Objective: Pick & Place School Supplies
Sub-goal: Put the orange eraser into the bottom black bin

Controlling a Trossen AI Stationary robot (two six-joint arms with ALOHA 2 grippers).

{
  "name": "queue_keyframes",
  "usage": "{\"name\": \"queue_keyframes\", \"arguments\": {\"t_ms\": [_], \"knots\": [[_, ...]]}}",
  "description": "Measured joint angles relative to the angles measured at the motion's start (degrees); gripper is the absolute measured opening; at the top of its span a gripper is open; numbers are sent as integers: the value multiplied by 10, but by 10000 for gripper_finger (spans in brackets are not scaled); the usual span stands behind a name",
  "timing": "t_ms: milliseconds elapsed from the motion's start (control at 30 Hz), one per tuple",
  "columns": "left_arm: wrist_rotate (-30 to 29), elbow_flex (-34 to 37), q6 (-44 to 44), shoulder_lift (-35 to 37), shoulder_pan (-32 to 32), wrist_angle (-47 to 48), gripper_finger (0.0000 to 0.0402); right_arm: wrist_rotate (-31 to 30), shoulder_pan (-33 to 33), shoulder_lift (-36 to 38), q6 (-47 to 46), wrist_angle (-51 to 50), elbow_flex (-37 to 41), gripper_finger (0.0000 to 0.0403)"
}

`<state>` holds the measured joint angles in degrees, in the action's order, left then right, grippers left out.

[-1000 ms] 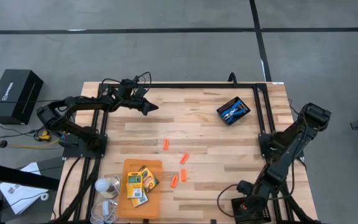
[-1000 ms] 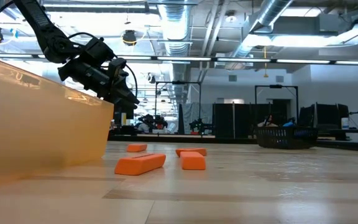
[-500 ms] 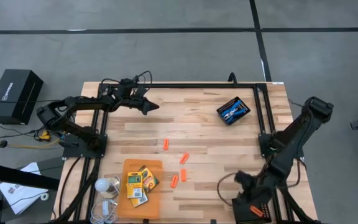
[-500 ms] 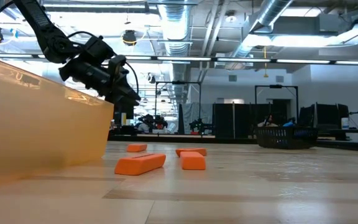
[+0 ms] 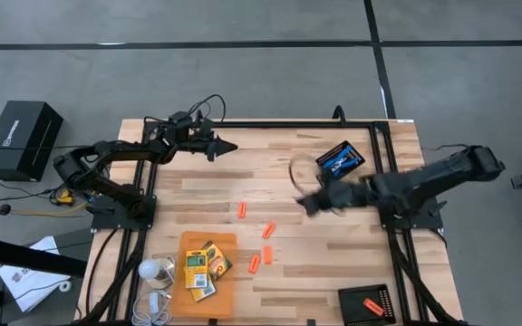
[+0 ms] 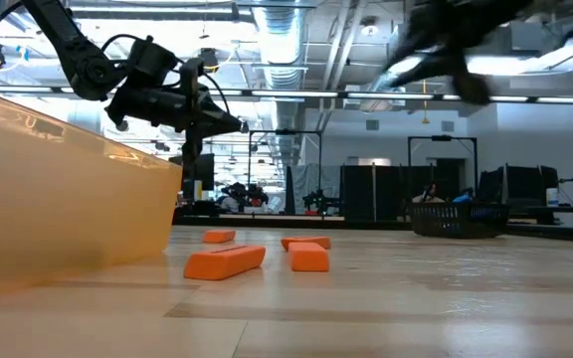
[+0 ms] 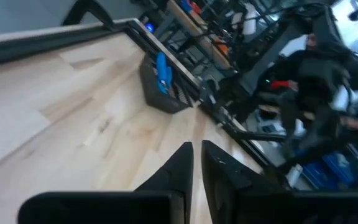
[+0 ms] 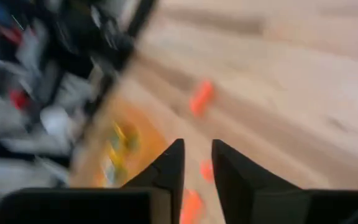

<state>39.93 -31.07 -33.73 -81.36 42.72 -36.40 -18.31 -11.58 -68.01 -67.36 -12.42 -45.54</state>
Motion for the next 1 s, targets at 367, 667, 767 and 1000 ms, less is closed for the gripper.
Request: {"name": "queue_keyframes", "arguments": {"t_ms": [367, 667, 767, 1000], "knots": [[67, 0, 6, 0, 1, 4, 56, -88, -1, -257, -208, 484, -11, 125], [91, 0, 9, 0, 1, 10, 70, -206, -73, -386, -267, 515, -112, 152], [102, 0, 9, 0, 1, 11, 70, -190, -75, -386, -297, 394, -144, 151], [112, 0, 3, 0, 1, 15, 70, -160, -85, -384, -383, 183, -195, 144]]}}
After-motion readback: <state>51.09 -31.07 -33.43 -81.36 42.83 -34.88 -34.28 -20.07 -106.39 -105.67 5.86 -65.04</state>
